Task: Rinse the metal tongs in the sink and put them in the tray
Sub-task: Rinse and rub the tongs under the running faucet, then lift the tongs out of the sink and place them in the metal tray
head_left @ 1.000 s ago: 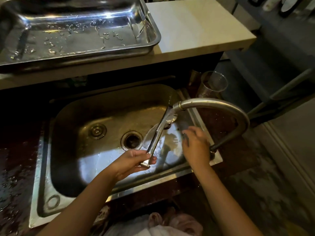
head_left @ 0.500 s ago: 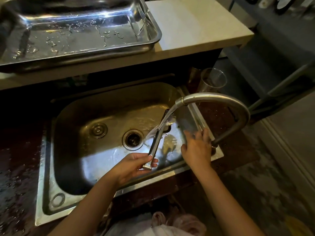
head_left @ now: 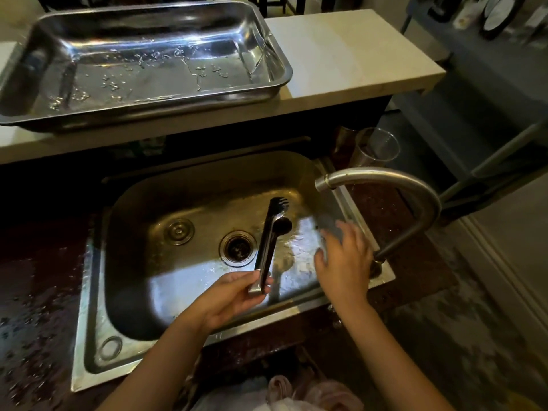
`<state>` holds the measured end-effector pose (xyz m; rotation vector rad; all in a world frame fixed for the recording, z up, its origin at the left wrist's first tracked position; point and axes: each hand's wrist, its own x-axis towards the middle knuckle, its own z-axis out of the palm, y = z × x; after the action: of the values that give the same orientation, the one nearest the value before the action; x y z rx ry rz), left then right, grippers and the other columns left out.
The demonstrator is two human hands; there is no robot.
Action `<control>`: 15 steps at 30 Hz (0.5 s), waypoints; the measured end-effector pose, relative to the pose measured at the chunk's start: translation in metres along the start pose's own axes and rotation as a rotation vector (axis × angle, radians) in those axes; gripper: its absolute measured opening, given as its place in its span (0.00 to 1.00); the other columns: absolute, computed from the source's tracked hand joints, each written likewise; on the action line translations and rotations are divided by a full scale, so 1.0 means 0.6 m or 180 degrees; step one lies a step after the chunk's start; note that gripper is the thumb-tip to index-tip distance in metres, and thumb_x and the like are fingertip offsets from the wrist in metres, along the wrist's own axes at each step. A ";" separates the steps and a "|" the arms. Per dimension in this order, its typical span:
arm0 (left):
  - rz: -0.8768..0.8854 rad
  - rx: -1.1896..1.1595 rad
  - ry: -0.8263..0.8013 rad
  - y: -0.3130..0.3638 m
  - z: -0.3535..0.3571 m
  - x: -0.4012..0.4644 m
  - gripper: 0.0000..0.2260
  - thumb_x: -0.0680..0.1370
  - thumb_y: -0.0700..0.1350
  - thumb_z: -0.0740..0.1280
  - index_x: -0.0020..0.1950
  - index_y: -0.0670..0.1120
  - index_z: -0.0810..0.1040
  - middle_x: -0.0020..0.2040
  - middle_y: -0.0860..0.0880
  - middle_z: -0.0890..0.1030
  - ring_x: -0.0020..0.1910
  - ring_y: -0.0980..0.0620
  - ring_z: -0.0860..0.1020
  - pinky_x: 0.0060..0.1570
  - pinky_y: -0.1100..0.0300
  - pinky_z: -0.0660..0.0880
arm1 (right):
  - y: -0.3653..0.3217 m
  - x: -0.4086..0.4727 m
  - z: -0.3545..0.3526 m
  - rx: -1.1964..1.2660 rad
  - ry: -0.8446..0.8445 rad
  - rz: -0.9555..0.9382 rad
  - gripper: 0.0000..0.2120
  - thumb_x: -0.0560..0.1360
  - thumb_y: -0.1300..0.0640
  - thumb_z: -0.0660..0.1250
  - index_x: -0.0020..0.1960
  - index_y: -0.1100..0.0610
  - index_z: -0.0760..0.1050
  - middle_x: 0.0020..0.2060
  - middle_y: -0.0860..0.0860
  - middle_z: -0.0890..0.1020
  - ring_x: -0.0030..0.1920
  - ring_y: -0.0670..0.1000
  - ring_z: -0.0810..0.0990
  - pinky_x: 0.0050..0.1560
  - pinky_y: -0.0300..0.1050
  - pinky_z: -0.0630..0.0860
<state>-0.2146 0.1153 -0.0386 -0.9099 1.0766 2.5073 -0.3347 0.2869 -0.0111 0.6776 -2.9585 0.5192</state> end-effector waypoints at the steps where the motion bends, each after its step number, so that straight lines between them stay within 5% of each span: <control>1: 0.0001 -0.0173 -0.0047 0.002 0.001 -0.004 0.10 0.77 0.40 0.61 0.51 0.37 0.80 0.42 0.45 0.86 0.38 0.54 0.83 0.38 0.64 0.81 | -0.012 0.002 0.009 0.0373 -0.0237 -0.0001 0.17 0.73 0.56 0.67 0.61 0.55 0.76 0.62 0.56 0.76 0.64 0.56 0.71 0.62 0.52 0.68; 5: 0.0003 -0.0815 -0.0166 0.006 0.008 -0.021 0.13 0.76 0.41 0.60 0.55 0.35 0.77 0.40 0.44 0.85 0.35 0.54 0.83 0.36 0.65 0.81 | -0.072 0.020 0.042 0.3052 -0.2211 0.1492 0.12 0.76 0.53 0.64 0.56 0.57 0.77 0.50 0.54 0.84 0.45 0.49 0.78 0.43 0.41 0.72; 8: 0.0060 -0.1056 -0.0208 0.001 0.006 -0.034 0.15 0.72 0.41 0.61 0.54 0.34 0.76 0.38 0.44 0.84 0.34 0.53 0.83 0.34 0.64 0.81 | -0.097 0.029 0.064 0.4387 -0.2627 0.2313 0.08 0.77 0.54 0.63 0.46 0.57 0.78 0.34 0.50 0.86 0.33 0.49 0.77 0.36 0.41 0.68; 11: 0.0118 -0.0979 -0.0312 -0.004 -0.011 -0.048 0.15 0.73 0.42 0.62 0.55 0.36 0.78 0.41 0.44 0.85 0.39 0.53 0.83 0.38 0.62 0.81 | -0.115 0.033 0.067 0.4761 -0.2759 0.2217 0.07 0.77 0.59 0.62 0.46 0.60 0.77 0.32 0.50 0.86 0.26 0.48 0.77 0.29 0.39 0.72; 15: 0.0102 0.0186 -0.0067 0.016 -0.032 -0.058 0.16 0.70 0.52 0.69 0.52 0.44 0.82 0.51 0.45 0.85 0.50 0.47 0.83 0.45 0.57 0.81 | -0.128 0.037 0.065 0.4533 -0.2870 0.2216 0.03 0.75 0.61 0.65 0.45 0.59 0.78 0.30 0.50 0.86 0.23 0.43 0.74 0.26 0.32 0.70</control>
<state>-0.1839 0.0949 -0.0212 -0.8551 1.1601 2.4913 -0.3207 0.1998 -0.0208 -0.3577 -2.8733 3.1648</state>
